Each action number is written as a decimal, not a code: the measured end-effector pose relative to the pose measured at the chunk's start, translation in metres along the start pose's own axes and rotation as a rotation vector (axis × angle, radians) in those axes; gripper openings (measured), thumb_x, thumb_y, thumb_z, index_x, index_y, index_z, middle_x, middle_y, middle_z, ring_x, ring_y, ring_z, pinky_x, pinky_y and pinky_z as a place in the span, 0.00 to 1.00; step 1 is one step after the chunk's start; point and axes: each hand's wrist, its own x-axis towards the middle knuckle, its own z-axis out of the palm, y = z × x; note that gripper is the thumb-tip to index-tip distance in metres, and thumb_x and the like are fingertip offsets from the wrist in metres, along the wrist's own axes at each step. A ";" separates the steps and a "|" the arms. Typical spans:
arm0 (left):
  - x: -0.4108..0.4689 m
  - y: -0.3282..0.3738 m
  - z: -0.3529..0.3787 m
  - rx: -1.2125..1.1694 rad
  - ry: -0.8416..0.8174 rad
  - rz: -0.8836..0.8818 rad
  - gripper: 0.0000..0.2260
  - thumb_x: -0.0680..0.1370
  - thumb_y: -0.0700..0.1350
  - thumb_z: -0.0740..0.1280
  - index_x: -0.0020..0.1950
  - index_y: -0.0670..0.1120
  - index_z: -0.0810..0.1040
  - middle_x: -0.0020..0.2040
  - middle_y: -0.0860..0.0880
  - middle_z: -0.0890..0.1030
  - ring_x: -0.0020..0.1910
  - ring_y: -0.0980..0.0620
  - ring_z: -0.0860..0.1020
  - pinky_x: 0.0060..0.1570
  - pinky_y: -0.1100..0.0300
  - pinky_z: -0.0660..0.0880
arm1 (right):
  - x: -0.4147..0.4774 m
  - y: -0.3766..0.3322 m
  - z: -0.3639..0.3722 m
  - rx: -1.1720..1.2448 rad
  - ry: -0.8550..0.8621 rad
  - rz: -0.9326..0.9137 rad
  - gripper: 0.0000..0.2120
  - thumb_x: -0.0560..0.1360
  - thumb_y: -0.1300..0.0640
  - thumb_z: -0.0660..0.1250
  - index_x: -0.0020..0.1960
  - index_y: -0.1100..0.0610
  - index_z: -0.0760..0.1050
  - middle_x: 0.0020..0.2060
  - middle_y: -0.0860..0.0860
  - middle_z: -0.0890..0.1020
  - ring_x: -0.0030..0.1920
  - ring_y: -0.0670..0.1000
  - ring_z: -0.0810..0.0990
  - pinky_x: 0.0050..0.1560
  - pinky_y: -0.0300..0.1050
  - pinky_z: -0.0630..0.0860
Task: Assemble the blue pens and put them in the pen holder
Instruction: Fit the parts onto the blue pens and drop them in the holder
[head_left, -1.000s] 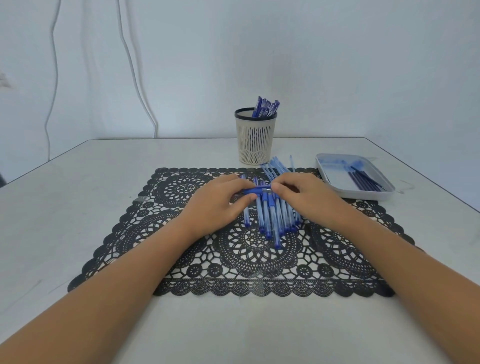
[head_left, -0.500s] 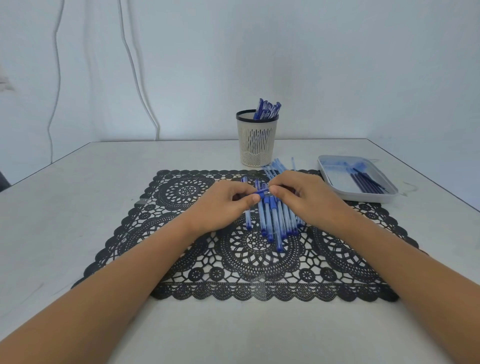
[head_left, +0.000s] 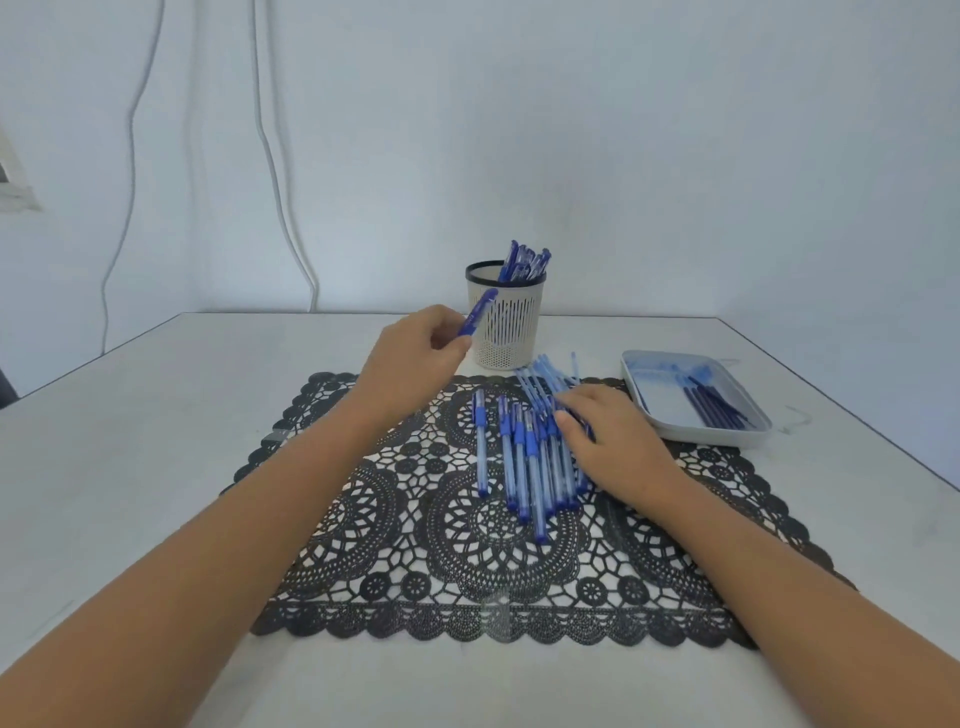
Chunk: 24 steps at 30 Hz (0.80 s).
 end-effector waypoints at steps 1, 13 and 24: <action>0.011 0.004 -0.002 -0.009 0.042 -0.002 0.07 0.77 0.46 0.64 0.54 0.48 0.77 0.47 0.54 0.78 0.46 0.56 0.76 0.46 0.63 0.68 | 0.001 0.001 0.002 -0.007 -0.014 -0.003 0.18 0.80 0.53 0.55 0.67 0.57 0.70 0.64 0.52 0.73 0.65 0.49 0.67 0.65 0.37 0.59; 0.142 0.045 -0.017 -0.182 0.386 -0.065 0.08 0.75 0.42 0.64 0.51 0.45 0.79 0.43 0.51 0.80 0.39 0.54 0.75 0.39 0.63 0.71 | 0.005 0.010 0.009 -0.018 -0.063 -0.013 0.20 0.80 0.52 0.54 0.70 0.54 0.66 0.69 0.48 0.68 0.69 0.46 0.63 0.68 0.36 0.55; 0.128 0.009 0.029 0.099 0.066 -0.160 0.05 0.74 0.43 0.64 0.46 0.44 0.78 0.41 0.45 0.74 0.42 0.46 0.71 0.39 0.60 0.68 | 0.005 0.010 0.008 -0.015 -0.063 -0.014 0.19 0.80 0.51 0.54 0.70 0.54 0.66 0.69 0.48 0.68 0.69 0.46 0.63 0.68 0.37 0.56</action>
